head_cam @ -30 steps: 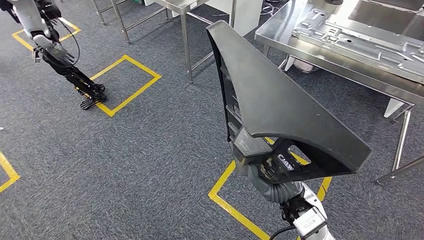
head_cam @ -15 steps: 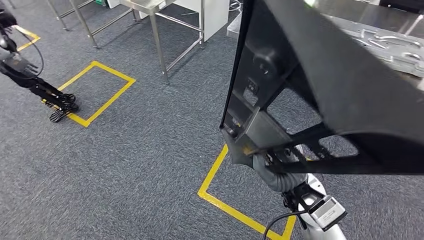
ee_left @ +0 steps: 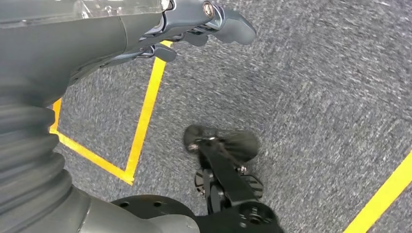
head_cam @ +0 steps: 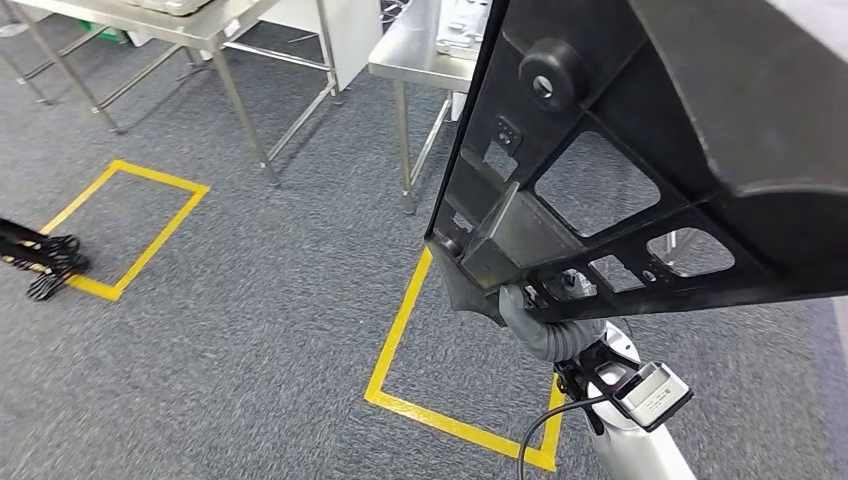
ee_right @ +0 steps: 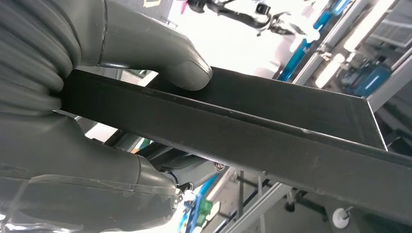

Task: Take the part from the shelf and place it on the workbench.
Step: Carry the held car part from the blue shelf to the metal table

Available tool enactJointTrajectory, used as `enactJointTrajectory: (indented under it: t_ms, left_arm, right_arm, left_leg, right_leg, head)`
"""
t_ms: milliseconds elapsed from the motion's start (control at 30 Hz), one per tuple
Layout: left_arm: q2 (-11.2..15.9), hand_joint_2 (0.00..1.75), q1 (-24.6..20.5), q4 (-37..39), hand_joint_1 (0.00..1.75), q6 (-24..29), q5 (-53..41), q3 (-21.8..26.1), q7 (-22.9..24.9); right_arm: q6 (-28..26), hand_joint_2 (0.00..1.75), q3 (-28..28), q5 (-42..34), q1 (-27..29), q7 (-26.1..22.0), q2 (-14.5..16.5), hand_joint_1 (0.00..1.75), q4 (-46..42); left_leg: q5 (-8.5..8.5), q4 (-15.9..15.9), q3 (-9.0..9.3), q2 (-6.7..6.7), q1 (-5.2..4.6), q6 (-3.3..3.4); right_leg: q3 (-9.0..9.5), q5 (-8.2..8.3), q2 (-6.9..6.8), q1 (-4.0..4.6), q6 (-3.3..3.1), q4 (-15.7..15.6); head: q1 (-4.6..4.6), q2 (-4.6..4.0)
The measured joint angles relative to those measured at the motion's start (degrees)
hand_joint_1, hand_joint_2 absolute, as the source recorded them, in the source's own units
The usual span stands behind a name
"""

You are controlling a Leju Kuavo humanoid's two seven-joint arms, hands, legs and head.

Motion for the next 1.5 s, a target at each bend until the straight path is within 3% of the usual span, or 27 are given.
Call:
enactJointTrajectory:
  t_ms: [67, 100, 167, 200, 267, 300, 333, 400, 433, 467, 533, 600, 667, 700, 767, 833, 867, 900, 933, 967, 1033, 1100, 1167, 1300, 1400, 1433, 1500]
  left_arm:
    - [0.2, 1.75, 0.0, 0.0, 0.0, 0.0, 0.0, 0.0, 0.1]
    - [0.3, 1.75, 0.0, 0.0, 0.0, 0.0, 0.0, 0.0, 0.1]
    - [0.4, 1.75, -0.3, 0.0, 0.0, -0.1, 0.1, 0.0, 0.2]
    - [0.4, 1.75, -0.4, 0.0, 0.0, -0.1, 0.1, 0.0, 0.2]
    - [0.4, 1.75, -0.4, 0.0, 0.0, -0.4, 0.1, -0.1, 0.2]
    - [0.4, 1.75, -0.3, 0.0, 0.0, -0.6, 0.1, -0.1, 0.2]
    - [0.4, 1.75, -0.2, 0.0, 0.0, -0.7, 0.1, -0.1, 0.2]
    - [0.4, 1.75, -0.1, 0.0, 0.0, -1.1, 0.1, -0.3, 0.2]
    - [0.4, 1.75, -0.1, 0.0, 0.0, -1.4, 0.1, -0.4, 0.2]
    - [0.4, 1.75, -0.1, 0.0, 0.0, -1.8, 0.1, -0.5, 0.2]
    - [0.4, 1.75, -0.2, 0.0, 0.0, -2.7, 0.1, -0.6, 0.3]
    - [0.4, 1.75, -0.2, 0.0, 0.0, -3.3, 0.1, -0.7, 0.3]
    - [0.4, 1.75, -0.4, 0.0, 0.0, -3.8, 0.1, -0.8, 0.3]
    - [0.4, 1.75, -0.4, 0.0, 0.0, -4.1, 0.1, -0.9, 0.3]
    - [0.4, 1.75, -0.5, 0.0, 0.0, -4.6, 0.0, -0.9, 0.3]
    - [0.5, 1.75, -0.4, 0.0, 0.0, -4.9, -0.1, -1.0, 0.2]
    - [0.5, 1.75, -0.3, 0.0, 0.0, -5.0, -0.1, -1.0, 0.2]
    - [0.6, 1.75, -0.2, 0.0, 0.0, -5.0, -0.1, -1.0, 0.2]
    - [0.6, 1.75, -0.1, 0.0, 0.0, -5.0, -0.2, -1.0, 0.2]
    - [0.6, 1.75, 0.0, 0.0, 0.0, -5.1, -0.3, -1.1, 0.2]
    - [0.8, 1.75, 0.1, 0.0, 0.0, -5.0, -0.4, -1.1, 0.1]
    - [1.0, 1.75, 0.0, 0.0, 0.0, -4.9, -0.4, -1.1, 0.1]
    - [1.1, 1.75, -0.2, 0.0, 0.0, -4.8, -0.2, -1.1, 0.1]
    - [1.1, 1.75, -0.3, 0.0, 0.0, -4.8, -0.1, -1.1, 0.1]
    - [1.1, 1.75, -0.3, 0.0, 0.0, -4.7, -0.1, -1.1, 0.0]
    - [1.1, 1.75, -0.2, 0.0, 0.0, -4.7, 0.0, -1.1, 0.0]
    - [1.1, 1.75, 0.0, 0.0, 0.0, -4.6, 0.0, -1.1, -0.2]
  right_arm:
    - [0.2, 1.75, 0.0, -0.2, -0.1, -0.2, 0.0, 1.75, 0.3]
    - [0.2, 1.75, 0.0, -0.3, -0.2, -0.3, 0.0, 1.75, 0.5]
    - [0.3, 1.75, 0.0, -0.3, -0.2, -0.4, 0.0, 1.75, 0.8]
    - [0.3, 1.75, 0.0, -0.3, -0.2, -0.4, 0.0, 1.75, 1.0]
    - [0.3, 1.75, 0.0, -0.3, -0.5, -0.4, 0.0, 1.75, 1.1]
    - [0.3, 1.75, 0.0, -0.3, -0.6, -0.4, 0.0, 1.75, 1.3]
    - [0.3, 1.75, 0.0, -0.3, -0.7, -0.4, 0.0, 1.75, 1.4]
    - [0.2, 1.75, 0.1, -0.3, -0.6, -0.4, 0.0, 1.75, 1.7]
    - [0.2, 1.75, 0.1, -0.3, -0.6, -0.4, 0.0, 1.75, 1.8]
    - [0.2, 1.75, 0.1, -0.3, -0.5, -0.4, 0.0, 1.75, 1.9]
    - [0.2, 1.75, 0.1, -0.3, -0.5, -0.4, -0.1, 1.75, 1.9]
    - [0.2, 1.75, 0.1, -0.3, -0.5, -0.4, -0.1, 1.75, 1.9]
    - [0.3, 1.75, 0.1, -0.3, -0.4, -0.4, -0.1, 1.75, 1.9]
    - [0.3, 1.75, 0.1, -0.2, -0.3, -0.2, -0.1, 1.75, 1.9]
    - [0.5, 1.75, 0.1, -0.2, -0.3, 0.2, -0.1, 1.75, 1.9]
    - [0.6, 1.75, 0.1, -0.2, -0.2, 0.5, -0.1, 1.75, 2.1]
    - [0.6, 1.75, 0.1, -0.2, -0.1, 0.6, -0.1, 1.75, 2.2]
    - [0.6, 1.75, 0.1, -0.2, 0.1, 0.6, -0.1, 1.75, 2.3]
    - [0.6, 1.75, 0.1, -0.2, 0.2, 0.6, -0.1, 1.75, 2.4]
    - [0.5, 1.75, 0.1, -0.1, 0.4, 0.6, -0.1, 1.75, 2.4]
    - [0.5, 1.75, 0.1, -0.1, 0.4, 0.6, -0.1, 1.75, 2.4]
    - [0.5, 1.75, 0.1, -0.1, 0.4, 0.6, -0.1, 1.75, 2.5]
    - [0.5, 1.75, 0.1, -0.1, 0.4, 0.6, -0.1, 1.75, 2.6]
    - [0.6, 1.75, 0.1, -0.1, 0.4, 0.6, -0.1, 1.75, 2.6]
    - [0.6, 1.75, 0.1, -0.1, 0.4, 0.6, -0.1, 1.75, 2.7]
    - [0.6, 1.75, 0.1, -0.1, 0.3, 0.6, -0.1, 1.75, 2.7]
    - [0.6, 1.75, 0.1, -0.1, 0.2, 0.5, -0.1, 1.75, 2.9]
  left_leg:
    - [2.69, -6.5, 2.46, -2.34, -0.05, 0.82]
    - [2.85, -7.9, 3.02, -3.02, -0.14, 1.05]
    - [2.63, -8.8, 3.56, -2.45, -0.26, 1.37]
    - [2.82, -9.2, 3.81, -1.83, -0.23, 1.62]
    - [3.18, -10.1, 4.3, -0.49, -0.01, 2.17]
    - [3.2, -10.2, 4.44, 0.23, -0.05, 2.33]
    - [3.14, -10.2, 4.46, 0.93, -0.09, 2.44]
    - [2.92, -10.1, 4.49, 2.39, -0.13, 2.43]
    - [2.77, -10.0, 4.54, 3.1, -0.13, 2.33]
    - [2.57, -9.9, 4.62, 3.75, -0.11, 2.19]
    - [2.02, -9.5, 4.82, 4.88, -0.24, 1.67]
    - [1.51, -9.2, 4.99, 5.79, -0.48, 0.97]
    - [1.27, -9.2, 5.3, 6.61, -0.53, 0.27]
    - [1.06, -9.2, 5.44, 6.43, -0.41, -0.1]
    - [-0.69, -6.8, 4.57, 4.43, -0.1, -0.6]
    - [-4.25, 0.3, 1.08, 2.1, 0.09, -0.79]
    - [-5.72, 4.4, -1.05, 1.72, 0.09, -0.82]
    - [-6.3, 7.3, -2.68, 1.56, 0.08, -0.79]
    - [-5.69, 8.0, -3.31, 1.53, 0.07, -0.64]
    - [-3.93, 6.3, -2.81, 1.51, 0.04, -0.38]
    - [0.58, -1.5, 0.42, 1.24, -0.24, 0.59]
    - [2.51, -7.4, 2.97, 0.94, -0.68, 1.48]
    - [2.31, -8.7, 3.47, 0.88, -0.96, 1.81]
    - [2.31, -8.8, 3.48, 0.88, -1.04, 1.92]
    - [2.39, -9.5, 4.02, 0.95, -0.84, 2.42]
    - [2.34, -9.8, 4.48, 1.02, -0.73, 2.72]
    - [1.45, -10.2, 5.92, 1.13, -0.54, 2.93]
  right_leg:
    - [-0.21, -0.02, 1.23, 0.09, 0.31, 0.2]
    - [-0.42, 0.02, 1.74, -0.02, 0.58, 0.2]
    - [-0.73, 0.22, 2.76, -0.29, 1.37, 0.1]
    - [-0.83, 0.13, 2.22, -0.29, 1.72, 0.2]
    - [-2.16, -1.6, -0.73, -0.12, 2.3, 2.9]
    - [-3.64, -3.23, -2.5, -0.19, 2.49, 5.9]
    - [-5.6, -5.01, -3.43, -0.33, 2.7, 9.7]
    - [-8.55, -6.57, -3.89, -0.74, 3.09, 15.3]
    - [-8.56, -5.79, -4.06, -0.92, 3.24, 15.2]
    - [-7.33, -4.1, -4.44, -1.06, 3.32, 12.7]
    - [-3.27, -0.7, -6.32, -1.01, 3.16, 4.9]
    - [-1.25, 0.33, -7.53, -0.65, 2.59, 0.8]
    - [-1.32, 0.2, -6.79, -0.42, 1.88, 0.6]
    - [-1.24, 0.24, -6.34, -0.49, 1.54, 0.4]
    - [-1.01, 0.28, -5.65, -0.74, 0.81, 0.0]
    - [-0.88, 0.11, -5.12, -0.65, 0.25, -0.1]
    - [-0.81, 0.0, -4.81, -0.51, 0.07, -0.1]
    - [-0.69, -0.11, -4.45, -0.35, -0.04, -0.1]
    - [-0.49, -0.22, -4.06, -0.19, -0.09, -0.1]
    - [-0.19, -0.36, -3.68, -0.05, -0.08, 0.0]
    - [0.55, -0.75, -3.14, 0.21, 0.08, -0.1]
    - [0.86, -1.01, -2.84, 0.25, 0.53, -0.1]
    - [0.77, -1.02, -2.7, 0.08, 1.03, -0.2]
    - [0.83, -0.93, -2.7, -0.02, 1.21, -0.3]
    - [0.83, -0.59, -2.77, 0.01, 1.8, 0.6]
    - [-0.38, -1.57, -3.0, -0.07, 2.17, 3.0]
    - [-5.66, -3.79, -3.57, -0.55, 3.02, 10.9]
  head:
    - [0.03, 0.0]
    - [0.04, 0.0]
    - [-0.08, 0.0]
    - [-0.08, 0.0]
    - [0.14, 0.0]
    - [0.26, 0.0]
    - [0.36, 0.0]
    - [0.37, -0.01]
    - [0.38, -0.01]
    - [0.39, -0.01]
    - [0.38, 0.0]
    - [0.32, 0.0]
    - [0.3, 0.0]
    - [0.3, 0.0]
    - [0.25, 0.0]
    - [0.24, 0.0]
    - [0.25, 0.0]
    - [0.26, 0.0]
    - [0.26, 0.0]
    - [0.26, 0.0]
    - [0.33, 0.0]
    - [0.43, 0.0]
    - [0.5, 0.0]
    - [0.52, 0.0]
    - [0.43, 0.0]
    - [0.5, 0.0]
    - [0.67, 0.0]
